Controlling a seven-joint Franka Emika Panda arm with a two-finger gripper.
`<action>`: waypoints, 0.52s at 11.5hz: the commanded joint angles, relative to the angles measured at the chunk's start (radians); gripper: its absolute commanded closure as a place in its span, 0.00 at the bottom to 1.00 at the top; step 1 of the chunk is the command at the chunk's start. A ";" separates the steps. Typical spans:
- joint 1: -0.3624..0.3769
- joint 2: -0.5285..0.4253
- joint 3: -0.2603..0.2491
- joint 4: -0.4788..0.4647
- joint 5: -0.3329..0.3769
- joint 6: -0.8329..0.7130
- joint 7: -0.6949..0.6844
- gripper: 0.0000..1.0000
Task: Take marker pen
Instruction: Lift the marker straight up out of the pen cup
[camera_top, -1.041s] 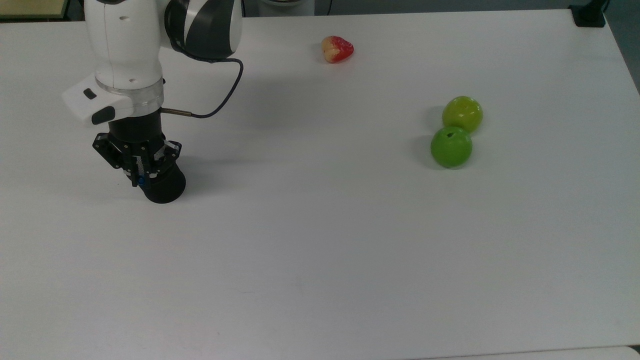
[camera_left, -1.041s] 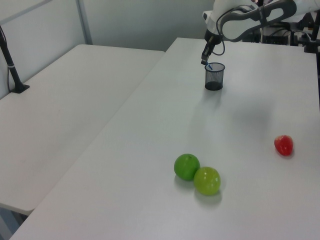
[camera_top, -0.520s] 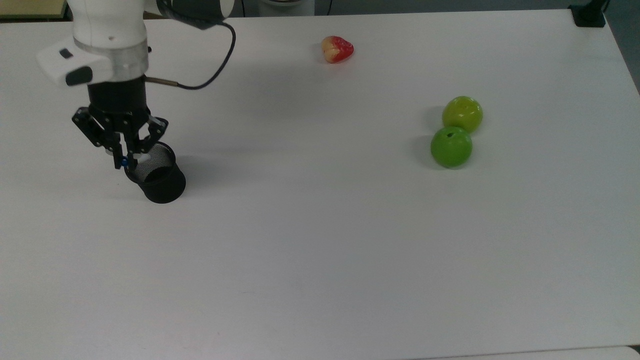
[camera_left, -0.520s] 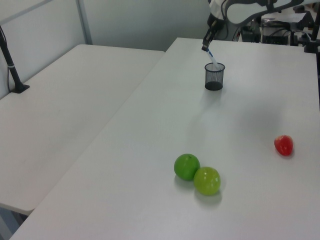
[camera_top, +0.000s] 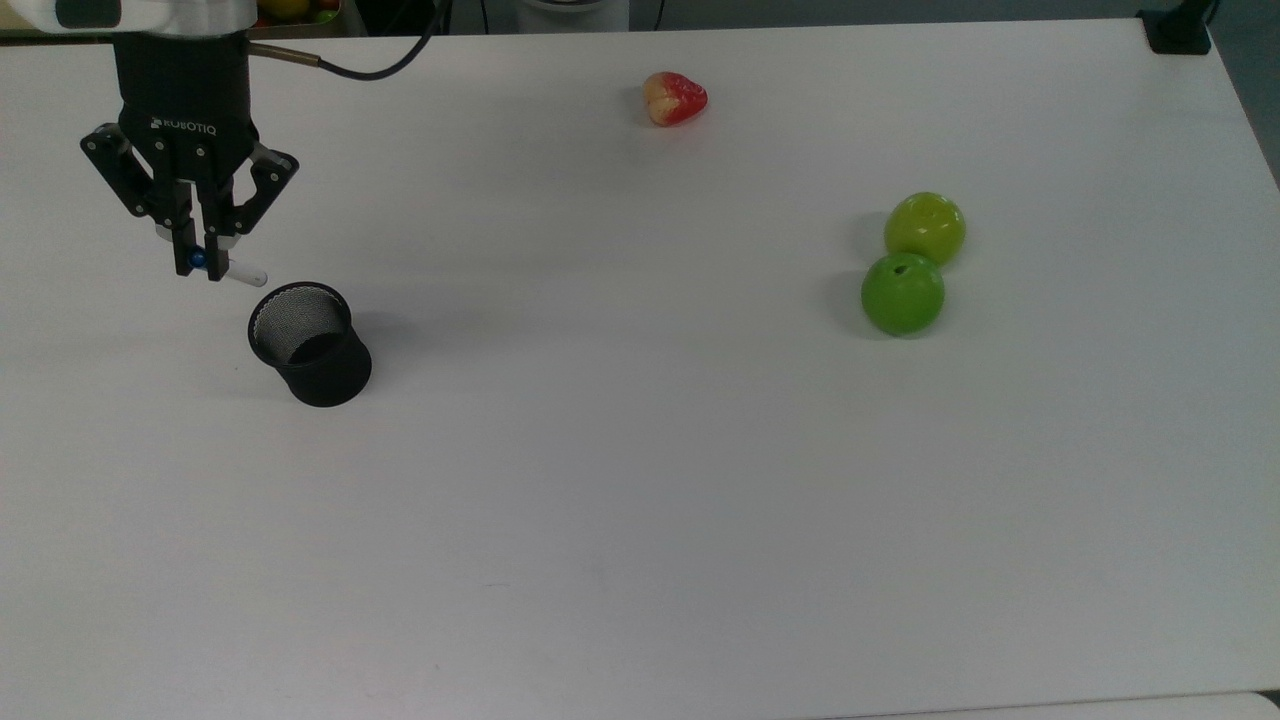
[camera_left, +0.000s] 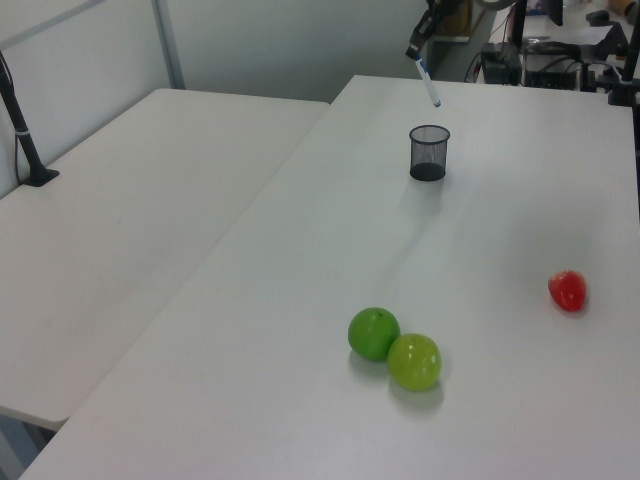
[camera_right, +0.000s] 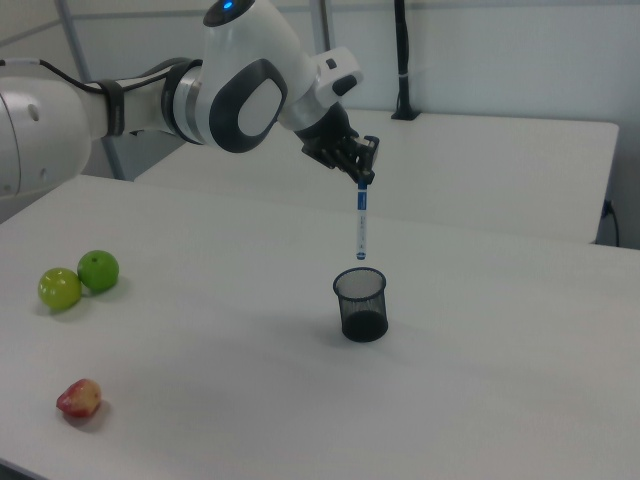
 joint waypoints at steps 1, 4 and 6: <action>0.005 -0.015 0.004 -0.012 0.017 -0.025 0.008 0.94; 0.051 -0.018 0.010 -0.018 0.014 -0.065 0.103 0.94; 0.102 -0.026 0.010 -0.013 0.006 -0.155 0.151 0.94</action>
